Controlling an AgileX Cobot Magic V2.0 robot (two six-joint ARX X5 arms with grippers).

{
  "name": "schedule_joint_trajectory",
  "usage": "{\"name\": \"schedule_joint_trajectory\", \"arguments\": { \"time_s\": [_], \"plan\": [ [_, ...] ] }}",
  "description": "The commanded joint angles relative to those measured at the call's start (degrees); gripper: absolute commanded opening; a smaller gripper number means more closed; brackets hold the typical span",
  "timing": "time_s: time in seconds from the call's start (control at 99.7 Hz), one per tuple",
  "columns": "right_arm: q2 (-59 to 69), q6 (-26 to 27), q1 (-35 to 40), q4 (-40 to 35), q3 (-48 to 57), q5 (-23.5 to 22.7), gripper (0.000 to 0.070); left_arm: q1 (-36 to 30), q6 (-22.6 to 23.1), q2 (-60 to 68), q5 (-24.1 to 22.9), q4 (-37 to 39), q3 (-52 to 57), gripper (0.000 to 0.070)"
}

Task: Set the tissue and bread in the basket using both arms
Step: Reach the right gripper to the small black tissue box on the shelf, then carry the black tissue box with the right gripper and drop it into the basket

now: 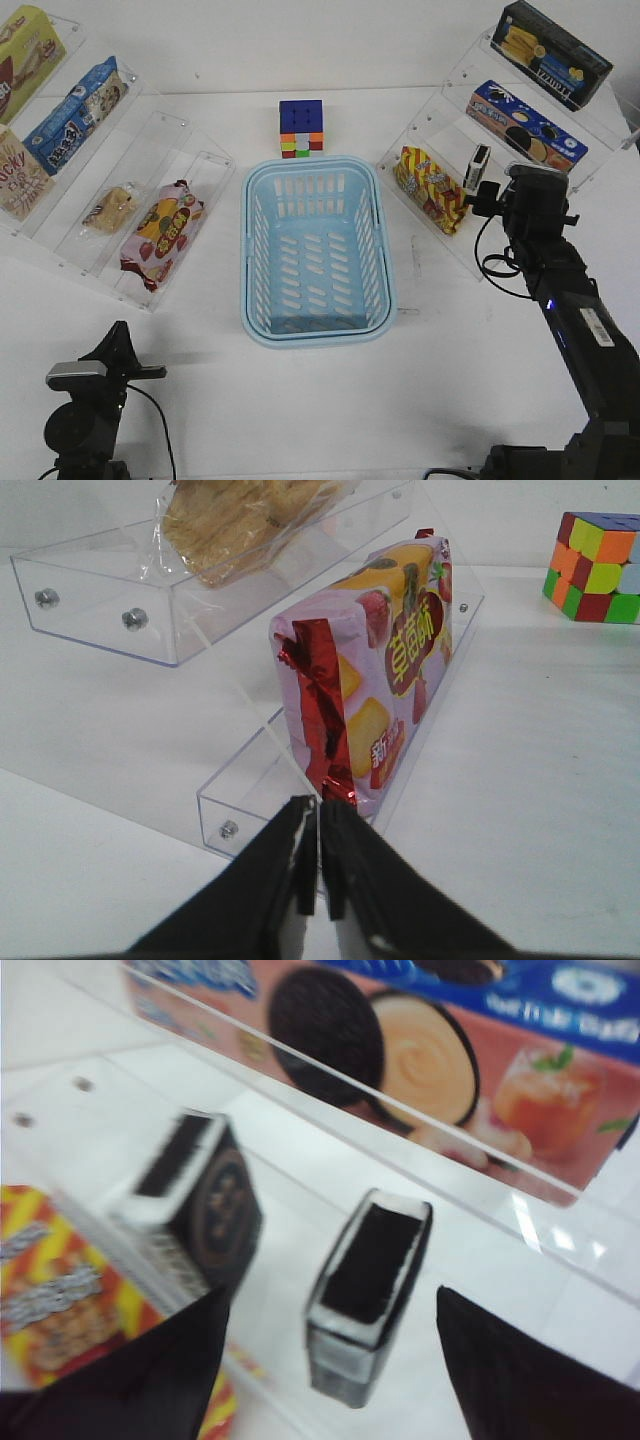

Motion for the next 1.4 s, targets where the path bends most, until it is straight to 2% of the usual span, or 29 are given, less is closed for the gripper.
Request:
{"name": "schedule_joint_trajectory", "arguments": {
  "time_s": [0.0, 0.04, 0.07, 0.16, 0.18, 0.321, 0.391, 0.491, 0.642, 0.682, 0.762, 0.933, 0.983, 1.043, 1.073, 1.103, 1.143, 1.273, 1.314, 1.364, 1.374, 1.384, 1.394],
  "plan": [
    [1.88, -0.26, -0.33, 1.25, 1.11, 0.26, 0.0450, 0.04, 0.70, -0.09, 0.22, 0.59, -1.14, 0.0001],
    [2.54, -0.11, -0.63, 1.36, 1.11, 0.22, 0.0403, 0.04, 0.70, -0.07, 0.22, 0.59, -1.14, 0.0001],
    [2.80, -0.11, -0.85, 1.36, 1.11, 0.24, 0.0343, 0.04, 0.70, -0.09, 0.22, 0.59, -1.14, 0.0001],
    [3.02, -0.20, -1.36, 2.16, 1.11, 0.11, 0.0046, 0.02, 0.70, -0.07, 0.22, 0.59, -1.14, 0.0001],
    [3.02, -0.28, -1.44, 2.75, 1.11, -0.04, 0.0000, 0.04, 0.70, -0.09, 0.22, 0.59, -1.14, 0.0001],
    [-0.09, -0.44, -1.68, 3.08, 1.22, -0.61, 0.0000, 0.04, 0.70, -0.07, 0.22, 0.59, -1.14, 0.0001],
    [-3.56, -0.42, -1.66, 3.02, 1.22, -3.54, 0.0000, 0.02, 0.70, -0.09, 0.22, 0.59, -1.14, 0.0001],
    [-9.64, 1.86, -1.03, 3.08, 1.22, -11.80, 0.0000, 0.04, 0.70, -0.07, 0.22, 0.59, -1.14, 0.0001],
    [-15.32, 5.25, 3.50, 5.88, 1.22, -29.42, 0.0000, 0.04, 0.70, -0.07, 0.22, 0.59, -1.14, 0.0001],
    [-15.69, 5.18, 5.88, 6.10, 1.22, -32.92, 0.0000, 0.02, 0.70, -0.09, 0.22, 0.59, -1.14, 0.0001],
    [-15.61, 4.04, 10.97, 5.18, 1.18, -36.30, 0.0000, 0.02, 0.70, -0.07, 0.22, 0.59, -1.14, 0.0001],
    [-11.30, -3.45, 24.35, 2.29, 1.18, -35.76, 0.0001, 0.04, 1.38, -0.09, 0.22, 0.63, -1.14, 0.0001],
    [-9.73, -4.37, 26.69, 1.84, 1.18, -35.06, 0.0028, 0.04, 1.36, -0.07, 0.22, 0.61, -1.14, 0.0001],
    [-8.17, -4.83, 28.72, 1.44, 1.18, -34.45, 0.0145, 0.04, 1.36, -0.09, 0.22, 0.61, -1.14, 0.0001],
    [-7.17, -4.87, 29.81, 1.36, 1.18, -34.18, 0.0257, 0.04, 1.38, -0.09, 0.22, 0.61, -1.14, 0.0001],
    [-6.51, -4.85, 30.56, 1.36, 1.18, -33.77, 0.0337, 0.04, 1.36, -0.07, 0.22, 0.59, -1.14, 0.0001],
    [-6.03, -4.74, 31.15, 1.36, 1.18, -33.09, 0.0384, 0.04, 1.36, -0.09, 0.22, 0.61, -1.14, 0.0001],
    [-6.67, -4.72, 31.34, 2.27, 1.20, -32.94, 0.0382, 0.02, 0.33, -0.09, 0.24, 0.61, -1.14, 0.0001],
    [-7.98, -4.66, 30.82, 2.25, 1.20, -32.48, 0.0362, 0.04, -0.37, -0.09, 0.24, 0.61, -1.14, 0.0001],
    [-9.77, -4.22, 29.57, 2.23, 1.20, -31.26, 0.0266, 0.02, -2.01, -0.09, 0.24, 0.63, -1.14, 0.0001],
    [-10.38, -4.17, 29.09, 2.19, 1.20, -30.80, 0.0221, 0.02, -2.47, -0.09, 0.24, 0.63, -1.14, 0.0001],
    [-10.60, -4.17, 28.92, 2.16, 1.20, -30.64, 0.0204, 0.02, -2.95, -0.09, 0.28, 0.63, -1.14, 0.0001],
    [-11.30, -4.17, 28.37, 2.03, 1.20, -30.18, 0.0152, 0.02, -3.50, -0.09, 0.31, 0.63, -1.14, 0.0001]
  ]
}}
